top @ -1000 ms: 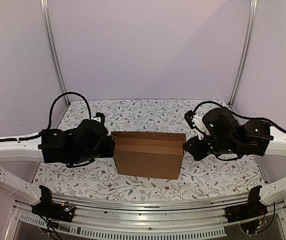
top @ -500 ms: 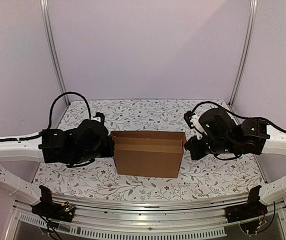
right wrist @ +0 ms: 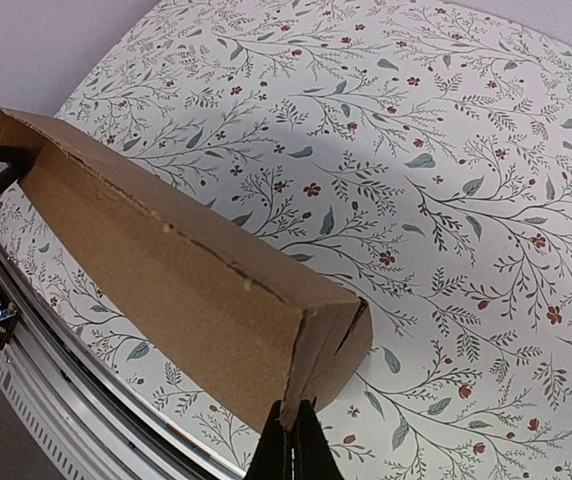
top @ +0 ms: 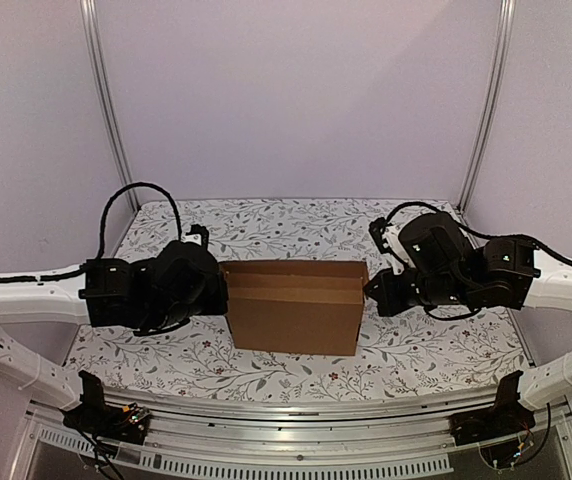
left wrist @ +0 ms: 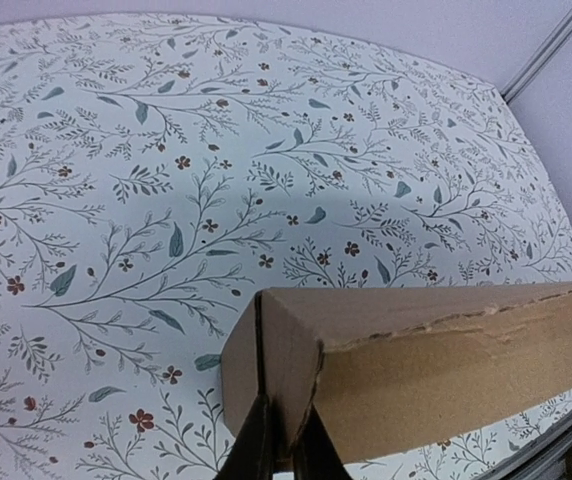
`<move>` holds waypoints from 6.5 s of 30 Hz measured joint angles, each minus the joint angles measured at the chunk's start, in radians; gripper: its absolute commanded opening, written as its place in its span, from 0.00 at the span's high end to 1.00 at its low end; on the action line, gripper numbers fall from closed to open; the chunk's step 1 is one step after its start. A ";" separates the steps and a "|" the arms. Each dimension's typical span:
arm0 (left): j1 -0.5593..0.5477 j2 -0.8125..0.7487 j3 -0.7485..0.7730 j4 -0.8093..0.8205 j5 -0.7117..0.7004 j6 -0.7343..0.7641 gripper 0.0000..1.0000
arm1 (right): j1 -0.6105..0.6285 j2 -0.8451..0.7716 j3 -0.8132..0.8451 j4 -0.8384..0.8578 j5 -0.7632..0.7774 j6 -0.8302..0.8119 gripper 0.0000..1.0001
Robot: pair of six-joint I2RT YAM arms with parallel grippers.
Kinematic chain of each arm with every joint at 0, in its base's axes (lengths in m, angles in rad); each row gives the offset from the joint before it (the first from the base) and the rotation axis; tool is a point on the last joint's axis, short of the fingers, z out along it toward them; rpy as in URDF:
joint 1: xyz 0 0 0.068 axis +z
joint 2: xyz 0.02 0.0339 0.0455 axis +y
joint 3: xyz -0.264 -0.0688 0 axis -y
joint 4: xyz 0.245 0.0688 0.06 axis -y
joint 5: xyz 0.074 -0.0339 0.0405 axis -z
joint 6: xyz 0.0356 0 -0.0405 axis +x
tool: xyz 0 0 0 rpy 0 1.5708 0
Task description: Fold the paper box
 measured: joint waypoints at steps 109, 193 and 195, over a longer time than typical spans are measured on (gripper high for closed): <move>-0.096 0.088 0.063 -0.036 -0.106 0.018 0.88 | 0.113 -0.044 0.037 -0.103 0.203 0.094 0.52; 0.045 -0.134 -0.135 0.082 0.277 0.188 0.61 | 0.031 0.320 0.230 0.184 0.187 -0.251 1.00; 0.050 -0.130 -0.128 0.088 0.280 0.192 0.61 | 0.031 0.320 0.230 0.180 0.183 -0.254 1.00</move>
